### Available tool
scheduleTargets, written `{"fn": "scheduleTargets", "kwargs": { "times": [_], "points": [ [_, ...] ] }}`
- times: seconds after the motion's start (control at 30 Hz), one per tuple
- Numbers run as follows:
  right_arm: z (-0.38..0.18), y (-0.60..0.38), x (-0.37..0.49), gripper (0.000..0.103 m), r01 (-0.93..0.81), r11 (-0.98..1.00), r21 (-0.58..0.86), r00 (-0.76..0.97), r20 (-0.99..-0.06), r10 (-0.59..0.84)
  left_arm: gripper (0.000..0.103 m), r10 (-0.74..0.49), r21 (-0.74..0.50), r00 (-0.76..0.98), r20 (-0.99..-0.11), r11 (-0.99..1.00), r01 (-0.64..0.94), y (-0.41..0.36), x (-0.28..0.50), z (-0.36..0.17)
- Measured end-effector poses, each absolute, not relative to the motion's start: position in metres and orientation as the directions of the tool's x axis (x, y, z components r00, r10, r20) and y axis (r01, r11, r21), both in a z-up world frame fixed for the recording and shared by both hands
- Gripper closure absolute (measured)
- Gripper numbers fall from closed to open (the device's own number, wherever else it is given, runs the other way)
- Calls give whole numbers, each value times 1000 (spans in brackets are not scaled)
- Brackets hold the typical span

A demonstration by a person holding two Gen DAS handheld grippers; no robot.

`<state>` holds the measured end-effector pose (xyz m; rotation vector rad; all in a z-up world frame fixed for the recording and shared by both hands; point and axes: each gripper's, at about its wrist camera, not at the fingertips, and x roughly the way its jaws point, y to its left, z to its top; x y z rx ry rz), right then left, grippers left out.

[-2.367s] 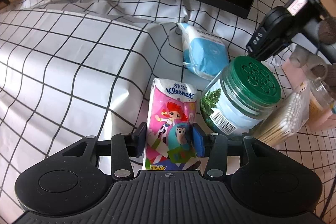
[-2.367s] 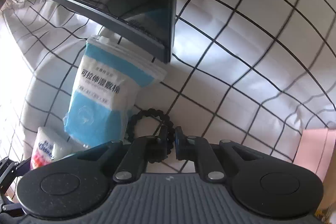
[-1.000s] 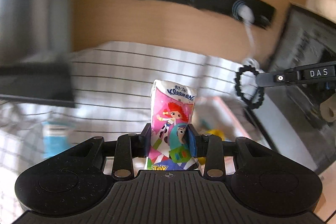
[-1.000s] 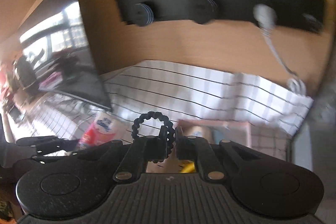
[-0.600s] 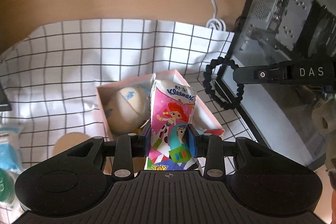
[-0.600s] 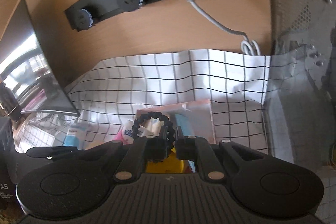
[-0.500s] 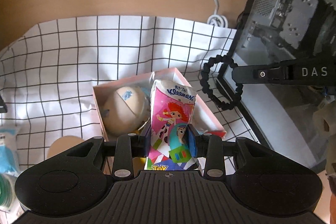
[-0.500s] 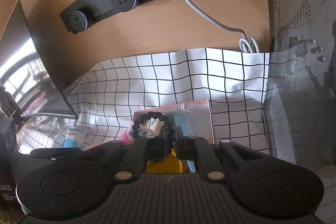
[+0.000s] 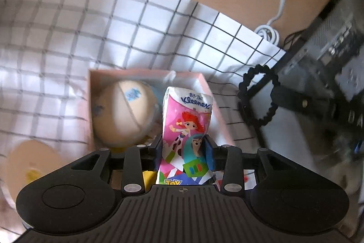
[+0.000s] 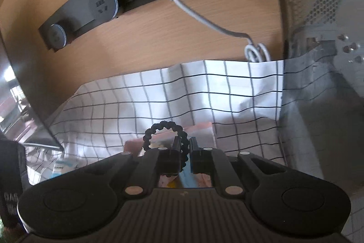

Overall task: Organize soft objects
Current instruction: 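Carry the tissue pack with the left gripper while the right carries the bracelet into the pink box, then reach the left gripper to the blue wet-wipe pack and grasp it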

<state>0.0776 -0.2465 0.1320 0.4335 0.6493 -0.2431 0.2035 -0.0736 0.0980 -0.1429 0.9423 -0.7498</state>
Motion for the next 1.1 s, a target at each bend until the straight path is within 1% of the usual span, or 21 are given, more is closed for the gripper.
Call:
{"fn": "scheduleTargets", "kwargs": {
  "times": [0.07, 0.17, 0.2, 0.23, 0.3, 0.33, 0.37, 0.43, 0.57, 0.6, 0.67, 0.73, 0.77, 0.83, 0.9, 0.97, 1.03, 1.1],
  "points": [
    [129, -246, 79, 96, 357, 885, 300, 767, -634, -95, 59, -660, -432, 353, -663, 723, 539, -79, 207, 95],
    [121, -241, 85, 96, 369, 889, 272, 752, -649, -114, 60, -582, -309, 438, -685, 777, 549, -88, 204, 94],
    [118, -240, 87, 96, 373, 888, 269, 749, -652, -118, 60, -580, -302, 452, -678, 780, 548, -88, 204, 94],
    [116, -240, 90, 96, 378, 886, 268, 746, -655, -120, 60, -606, -331, 444, -660, 765, 552, -86, 206, 94],
    [113, -242, 95, 96, 389, 877, 284, 747, -654, -119, 59, -678, -437, 407, -612, 719, 540, -80, 211, 96],
    [112, -245, 98, 96, 395, 871, 291, 751, -648, -124, 60, -698, -471, 394, -598, 704, 531, -78, 213, 96],
    [112, -246, 101, 96, 397, 869, 294, 754, -644, -127, 60, -699, -474, 388, -600, 702, 532, -79, 214, 97],
    [109, -249, 109, 96, 401, 865, 301, 754, -645, -125, 60, -675, -432, 401, -620, 720, 544, -82, 212, 99],
    [92, -249, 131, 95, 393, 873, 289, 728, -678, -103, 60, -676, -422, 446, -586, 725, 544, -55, 199, 110],
    [87, -250, 136, 93, 395, 873, 288, 716, -692, -96, 60, -676, -421, 462, -574, 727, 542, -42, 192, 113],
    [76, -252, 143, 84, 412, 860, 302, 684, -726, -74, 60, -676, -412, 488, -552, 730, 545, -14, 179, 120],
    [73, -252, 142, 69, 430, 843, 325, 673, -737, -59, 60, -656, -393, 528, -539, 750, 532, 19, 164, 125],
    [73, -250, 140, 66, 435, 838, 329, 668, -742, -55, 60, -638, -380, 553, -536, 767, 517, 36, 158, 126],
    [78, -241, 136, 64, 456, 834, 311, 649, -757, -72, 60, -583, -355, 614, -531, 812, 464, 74, 144, 123],
    [87, -228, 131, 64, 450, 842, 299, 651, -755, -79, 60, -525, -368, 666, -530, 850, 378, 117, 130, 114],
    [98, -209, 127, 62, 424, 859, 286, 660, -747, -78, 60, -480, -388, 702, -526, 870, 304, 151, 117, 104],
    [109, -185, 126, 56, 386, 881, 273, 672, -738, -66, 60, -433, -387, 741, -513, 887, 250, 184, 103, 97],
    [119, -159, 129, 54, 337, 902, 270, 683, -729, -37, 60, -386, -380, 771, -507, 903, 203, 211, 94, 92]
  ]
}}
